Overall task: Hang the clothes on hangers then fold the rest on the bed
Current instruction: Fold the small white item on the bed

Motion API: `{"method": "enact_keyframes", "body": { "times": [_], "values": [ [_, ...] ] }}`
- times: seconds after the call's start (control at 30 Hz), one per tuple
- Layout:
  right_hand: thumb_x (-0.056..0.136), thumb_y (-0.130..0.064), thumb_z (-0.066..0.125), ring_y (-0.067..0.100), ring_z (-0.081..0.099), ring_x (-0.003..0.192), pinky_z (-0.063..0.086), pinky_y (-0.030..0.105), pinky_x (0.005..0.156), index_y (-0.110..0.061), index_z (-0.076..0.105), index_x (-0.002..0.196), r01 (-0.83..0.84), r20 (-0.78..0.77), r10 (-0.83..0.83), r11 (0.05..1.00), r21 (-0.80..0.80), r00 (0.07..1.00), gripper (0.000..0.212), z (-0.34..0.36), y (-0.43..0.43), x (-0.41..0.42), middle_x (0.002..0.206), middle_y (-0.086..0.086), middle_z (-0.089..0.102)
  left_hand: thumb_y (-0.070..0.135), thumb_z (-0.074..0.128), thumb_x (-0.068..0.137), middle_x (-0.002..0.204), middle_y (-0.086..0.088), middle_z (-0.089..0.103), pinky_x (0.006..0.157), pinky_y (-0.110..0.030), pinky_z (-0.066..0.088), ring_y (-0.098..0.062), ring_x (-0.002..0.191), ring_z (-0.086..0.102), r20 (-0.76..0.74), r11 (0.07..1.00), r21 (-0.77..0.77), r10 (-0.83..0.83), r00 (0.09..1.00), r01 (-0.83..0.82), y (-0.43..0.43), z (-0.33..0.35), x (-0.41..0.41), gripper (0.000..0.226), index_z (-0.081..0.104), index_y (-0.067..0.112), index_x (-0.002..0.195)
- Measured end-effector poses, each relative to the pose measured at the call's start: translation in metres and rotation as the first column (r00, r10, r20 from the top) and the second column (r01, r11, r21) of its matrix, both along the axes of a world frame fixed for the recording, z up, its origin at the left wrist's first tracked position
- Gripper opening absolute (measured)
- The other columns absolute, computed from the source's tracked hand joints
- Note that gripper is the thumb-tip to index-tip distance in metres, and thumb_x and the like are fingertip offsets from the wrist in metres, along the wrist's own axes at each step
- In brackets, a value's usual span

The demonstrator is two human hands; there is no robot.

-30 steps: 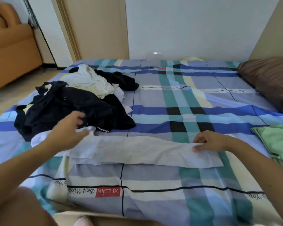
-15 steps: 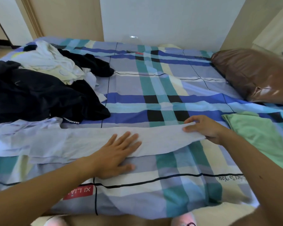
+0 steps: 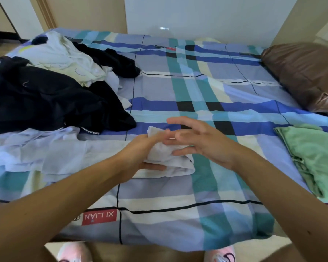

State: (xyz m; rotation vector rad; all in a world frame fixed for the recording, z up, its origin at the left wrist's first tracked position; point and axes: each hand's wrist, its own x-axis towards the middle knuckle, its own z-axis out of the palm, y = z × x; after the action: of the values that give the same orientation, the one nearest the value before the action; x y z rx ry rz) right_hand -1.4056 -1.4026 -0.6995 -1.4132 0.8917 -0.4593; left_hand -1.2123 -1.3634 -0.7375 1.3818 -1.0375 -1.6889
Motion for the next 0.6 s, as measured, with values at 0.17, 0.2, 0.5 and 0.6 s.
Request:
{"method": "enact_keyframes", "body": {
  "times": [0.17,0.2,0.5,0.6],
  "values": [
    [0.098,-0.013,0.06,0.013,0.07,0.104,0.056,0.038,0.093,-0.024,0.064,0.119,0.121,-0.273,-0.187,0.963,-0.242,0.944,0.024,-0.016,-0.026,0.005,0.107,-0.003,0.076,0.015,0.072,0.088,0.107,-0.002,0.068,0.062,-0.026,0.057,-0.016,0.091,0.064,0.358,0.982,-0.003,0.179,0.916,-0.191,-0.01,-0.023,0.02,0.033,0.064,0.015,0.12],
    [0.098,-0.015,0.06,0.014,0.069,0.104,0.056,0.037,0.092,-0.026,0.065,0.118,0.11,-0.349,-0.212,0.951,-0.289,0.913,0.023,-0.021,-0.031,0.003,0.108,-0.003,0.074,0.016,0.072,0.087,0.107,-0.001,0.067,0.061,-0.024,0.052,-0.014,0.091,0.062,0.409,0.982,-0.016,0.176,0.896,-0.186,-0.01,-0.025,0.024,0.034,0.063,0.017,0.12],
    [0.078,-0.036,0.083,0.013,0.054,0.085,0.046,0.028,0.074,-0.028,0.052,0.1,-0.299,-0.679,-0.1,0.844,-0.445,0.727,0.039,-0.052,-0.024,0.007,0.101,-0.008,0.049,0.02,0.068,0.088,0.097,0.004,0.056,0.076,-0.041,0.06,-0.018,0.088,0.061,0.633,0.977,-0.106,0.211,0.745,-0.187,-0.007,-0.035,0.051,0.042,0.045,0.023,0.123],
    [0.076,-0.042,0.082,0.016,0.052,0.085,0.048,0.032,0.076,-0.028,0.05,0.096,-0.433,-0.763,-0.053,0.797,-0.421,0.645,0.04,-0.06,-0.014,0.014,0.1,-0.009,0.045,0.022,0.07,0.086,0.099,0.001,0.058,0.085,-0.044,0.058,-0.023,0.092,0.062,0.713,0.984,-0.119,0.179,0.678,-0.135,-0.005,-0.036,0.054,0.05,0.043,0.021,0.129]
  ]
}}
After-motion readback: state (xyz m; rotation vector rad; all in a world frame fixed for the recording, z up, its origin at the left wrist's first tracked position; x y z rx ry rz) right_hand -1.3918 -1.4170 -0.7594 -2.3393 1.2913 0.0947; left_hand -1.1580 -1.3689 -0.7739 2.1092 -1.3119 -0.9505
